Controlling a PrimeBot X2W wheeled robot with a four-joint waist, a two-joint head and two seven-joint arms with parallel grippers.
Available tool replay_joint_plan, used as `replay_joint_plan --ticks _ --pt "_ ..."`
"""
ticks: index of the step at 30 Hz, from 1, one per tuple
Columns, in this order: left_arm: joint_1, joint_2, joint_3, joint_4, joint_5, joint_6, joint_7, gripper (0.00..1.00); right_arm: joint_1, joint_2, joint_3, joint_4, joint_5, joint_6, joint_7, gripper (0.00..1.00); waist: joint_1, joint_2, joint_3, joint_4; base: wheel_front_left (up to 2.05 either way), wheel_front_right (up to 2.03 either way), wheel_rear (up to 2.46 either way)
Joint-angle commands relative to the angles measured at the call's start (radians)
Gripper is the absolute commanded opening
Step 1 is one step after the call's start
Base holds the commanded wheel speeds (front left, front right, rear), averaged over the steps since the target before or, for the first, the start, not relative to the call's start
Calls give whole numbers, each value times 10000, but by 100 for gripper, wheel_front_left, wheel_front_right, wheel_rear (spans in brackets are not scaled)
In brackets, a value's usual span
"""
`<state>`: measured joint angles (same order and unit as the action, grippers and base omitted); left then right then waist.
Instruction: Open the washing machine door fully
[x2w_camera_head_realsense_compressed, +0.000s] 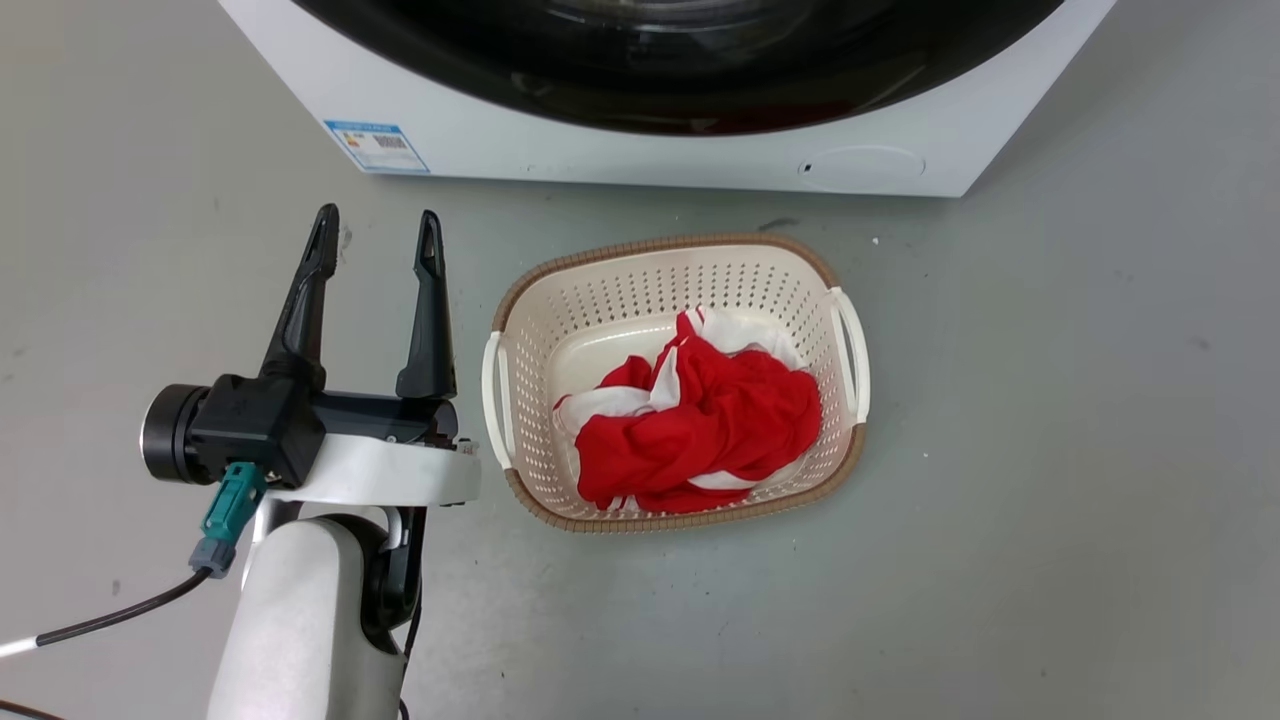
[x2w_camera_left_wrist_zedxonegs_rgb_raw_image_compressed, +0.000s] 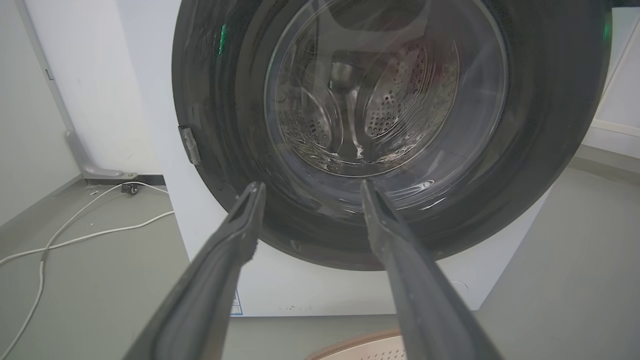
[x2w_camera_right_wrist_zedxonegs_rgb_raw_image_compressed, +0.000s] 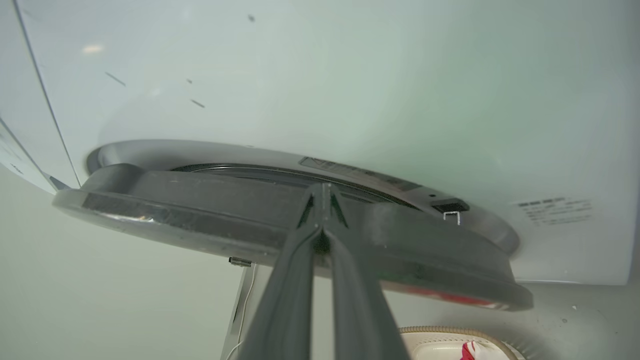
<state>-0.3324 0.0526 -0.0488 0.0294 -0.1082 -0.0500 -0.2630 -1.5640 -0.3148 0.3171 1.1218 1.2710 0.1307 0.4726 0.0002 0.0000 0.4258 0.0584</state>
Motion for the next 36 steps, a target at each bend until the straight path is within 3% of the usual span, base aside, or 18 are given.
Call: replay_joint_plan --ticks 1,14,25,36 --pt "-121 -15 9 -43 27 -15 -23 100 -180 37 10 145 -47 0 -21 0 -2 0 138 51 0 0 0" --pt "-369 -30 -114 -77 -85 -18 -23 100 -902 417 -8 1012 -285 0 548 0 -2 0 674 125 0 0 0" --pt "-431 -28 -187 48 -54 72 -25 100 -478 393 -60 477 80 0 2049 0 -2 0 644 24 0 0 0" --pt "-144 -28 -278 345 36 19 -23 100 916 449 -38 -205 483 0 3600 0 -2 0 -177 -87 0 0 0"
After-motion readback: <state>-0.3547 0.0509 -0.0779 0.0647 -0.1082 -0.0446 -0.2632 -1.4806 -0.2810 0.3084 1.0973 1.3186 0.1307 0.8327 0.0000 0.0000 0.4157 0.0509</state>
